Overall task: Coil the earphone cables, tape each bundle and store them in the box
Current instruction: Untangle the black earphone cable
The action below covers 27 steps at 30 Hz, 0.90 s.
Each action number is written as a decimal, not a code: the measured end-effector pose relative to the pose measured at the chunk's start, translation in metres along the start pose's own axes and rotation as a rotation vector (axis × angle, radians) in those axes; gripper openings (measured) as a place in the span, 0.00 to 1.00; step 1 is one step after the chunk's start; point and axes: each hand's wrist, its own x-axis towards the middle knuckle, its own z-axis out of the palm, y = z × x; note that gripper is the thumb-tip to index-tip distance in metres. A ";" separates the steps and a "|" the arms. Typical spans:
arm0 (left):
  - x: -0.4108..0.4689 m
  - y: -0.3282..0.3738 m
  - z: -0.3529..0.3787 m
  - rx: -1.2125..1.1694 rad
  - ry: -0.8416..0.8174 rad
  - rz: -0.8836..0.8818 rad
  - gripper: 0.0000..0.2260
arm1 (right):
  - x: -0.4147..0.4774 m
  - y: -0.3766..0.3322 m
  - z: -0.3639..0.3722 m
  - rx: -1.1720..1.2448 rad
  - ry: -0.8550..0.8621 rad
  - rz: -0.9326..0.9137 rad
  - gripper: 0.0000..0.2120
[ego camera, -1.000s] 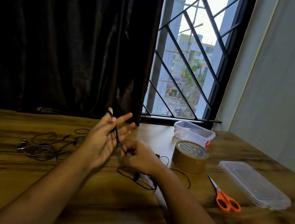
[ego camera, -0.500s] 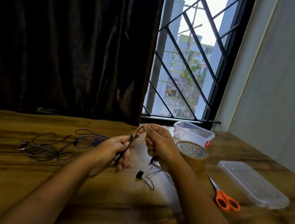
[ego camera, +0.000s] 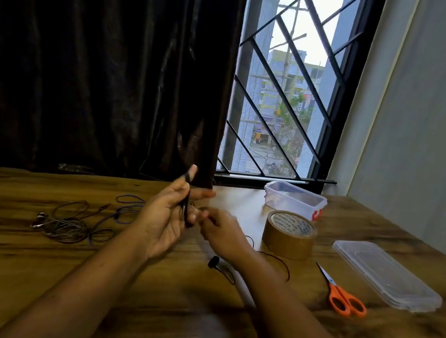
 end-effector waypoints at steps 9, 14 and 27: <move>0.004 0.000 -0.017 0.557 0.221 0.222 0.21 | -0.001 -0.009 0.001 -0.325 -0.184 -0.207 0.09; 0.002 -0.013 -0.008 0.647 -0.001 -0.045 0.20 | -0.001 -0.009 -0.027 -0.297 0.110 -0.364 0.05; -0.012 -0.005 0.007 0.216 -0.181 -0.223 0.16 | 0.012 0.021 -0.038 -0.025 0.477 -0.150 0.05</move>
